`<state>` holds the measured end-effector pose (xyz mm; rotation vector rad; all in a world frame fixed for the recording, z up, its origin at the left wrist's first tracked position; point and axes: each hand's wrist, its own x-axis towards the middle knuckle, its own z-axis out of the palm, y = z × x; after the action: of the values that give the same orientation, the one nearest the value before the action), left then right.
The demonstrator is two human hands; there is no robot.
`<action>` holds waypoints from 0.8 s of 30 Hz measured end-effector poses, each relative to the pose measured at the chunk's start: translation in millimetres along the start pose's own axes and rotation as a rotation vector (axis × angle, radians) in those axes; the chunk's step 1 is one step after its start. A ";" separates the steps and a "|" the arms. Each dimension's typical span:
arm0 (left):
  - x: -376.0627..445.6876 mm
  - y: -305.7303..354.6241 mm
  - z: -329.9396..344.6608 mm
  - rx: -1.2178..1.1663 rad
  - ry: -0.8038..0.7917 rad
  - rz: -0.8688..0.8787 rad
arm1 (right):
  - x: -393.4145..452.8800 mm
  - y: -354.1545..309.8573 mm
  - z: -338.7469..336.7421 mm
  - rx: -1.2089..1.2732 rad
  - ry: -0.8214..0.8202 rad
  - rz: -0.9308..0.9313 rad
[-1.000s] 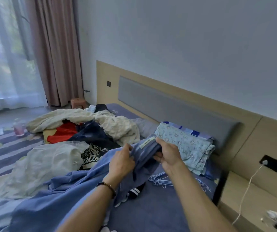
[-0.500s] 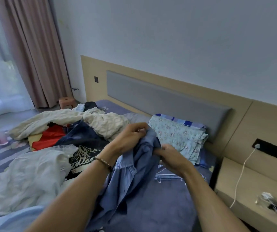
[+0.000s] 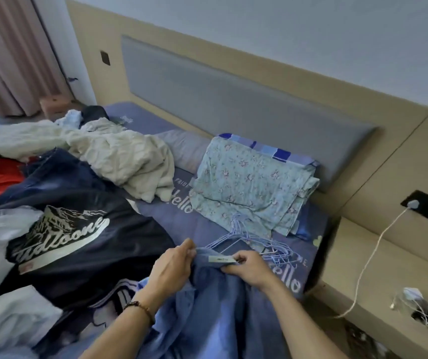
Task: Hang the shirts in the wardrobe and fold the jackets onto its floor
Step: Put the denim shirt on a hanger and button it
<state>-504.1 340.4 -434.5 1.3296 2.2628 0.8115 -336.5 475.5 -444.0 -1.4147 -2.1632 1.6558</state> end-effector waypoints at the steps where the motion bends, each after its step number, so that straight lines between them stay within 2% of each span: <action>1: 14.4 -11.5 17.7 -0.017 -0.017 -0.043 | 21.5 11.8 2.9 0.058 -0.022 0.043; 6: 84.4 -51.5 98.0 -0.088 -0.058 -0.168 | 126.3 71.7 2.2 0.252 -0.039 0.216; 10: 119.9 -73.8 146.3 -0.117 -0.086 -0.215 | 213.2 131.2 -0.2 0.209 0.228 0.394; 13: 139.3 -86.5 167.8 -0.155 -0.088 -0.281 | 257.7 156.5 2.3 0.153 0.312 0.456; 18: 160.9 -98.0 176.2 -0.204 -0.130 -0.373 | 292.9 167.6 11.9 0.165 0.348 0.538; 21: 163.1 -100.5 172.2 -0.182 -0.153 -0.375 | 299.7 167.4 9.4 0.128 0.455 0.570; 24: 162.9 -96.3 166.8 -0.180 -0.159 -0.350 | 296.2 160.0 5.6 0.230 0.551 0.588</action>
<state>-545.4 494.1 -630.3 0.8527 2.1543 0.7356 -411.8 674.2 -705.2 -2.2281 -1.2928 1.3389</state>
